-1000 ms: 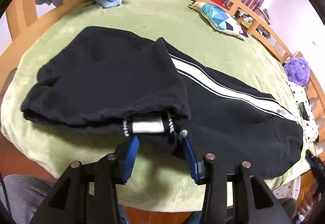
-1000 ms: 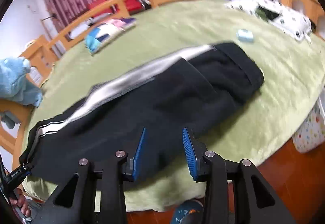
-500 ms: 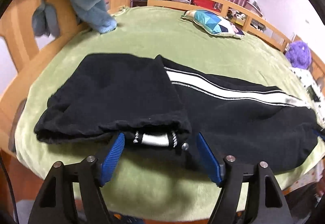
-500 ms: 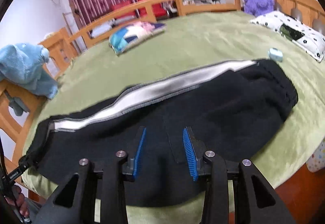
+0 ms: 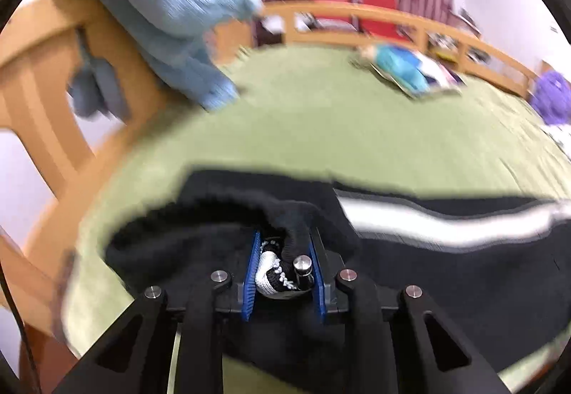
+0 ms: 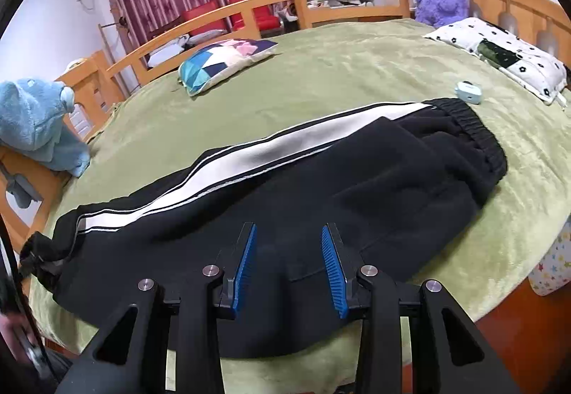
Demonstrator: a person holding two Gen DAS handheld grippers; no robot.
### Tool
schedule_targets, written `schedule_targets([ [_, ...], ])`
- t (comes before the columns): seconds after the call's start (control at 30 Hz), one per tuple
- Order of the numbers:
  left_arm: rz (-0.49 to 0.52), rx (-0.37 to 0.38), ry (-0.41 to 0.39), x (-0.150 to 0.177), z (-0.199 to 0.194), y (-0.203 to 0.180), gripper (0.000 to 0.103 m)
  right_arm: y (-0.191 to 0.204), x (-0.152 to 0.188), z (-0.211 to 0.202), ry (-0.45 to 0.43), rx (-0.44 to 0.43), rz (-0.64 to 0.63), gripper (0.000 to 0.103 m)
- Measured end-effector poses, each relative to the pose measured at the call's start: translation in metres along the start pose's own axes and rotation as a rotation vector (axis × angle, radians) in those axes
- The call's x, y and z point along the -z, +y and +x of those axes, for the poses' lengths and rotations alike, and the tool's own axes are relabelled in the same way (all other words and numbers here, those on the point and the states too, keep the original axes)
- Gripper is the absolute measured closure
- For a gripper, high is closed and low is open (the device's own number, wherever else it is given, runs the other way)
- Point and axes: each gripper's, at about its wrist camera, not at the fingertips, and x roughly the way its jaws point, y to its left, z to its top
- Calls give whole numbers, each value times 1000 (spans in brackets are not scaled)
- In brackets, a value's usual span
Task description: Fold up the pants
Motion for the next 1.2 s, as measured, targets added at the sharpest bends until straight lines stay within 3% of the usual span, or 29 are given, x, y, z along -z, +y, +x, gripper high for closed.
schedule_targets([
  [0.17,-141,-139,-52,-44,19,53,78,-13,0,-4,-4,30,11,66],
  [0.27,-207,-252,-43,-46,30,68,61,-21,0,-5,-5,48,19,66],
  [0.3,-230,-315,-27,-44,32,72,45,-25,1,-5,-6,58,17,66],
  [0.33,-242,-326,-27,-42,31,73,35,-28,2,-6,-10,70,13,66],
  [0.57,-240,-249,-27,-36,19,61,28,-63,12,-2,-4,158,-37,63],
  [0.67,-192,-178,-12,-36,15,38,28,-93,15,0,12,182,9,63],
  [0.73,-164,-146,-23,-37,7,25,28,-113,13,1,15,181,64,55],
  [0.83,-124,-92,-48,-41,-9,6,26,-145,7,8,20,119,193,44],
  [0.97,-75,-9,-78,-42,-29,-20,24,-183,-13,34,30,-29,379,36],
  [1.1,-4,55,-90,-39,-37,-48,22,-225,-32,85,32,-74,575,31],
  [1.2,54,58,-84,-35,-35,-68,22,-239,-38,123,61,-145,673,25],
])
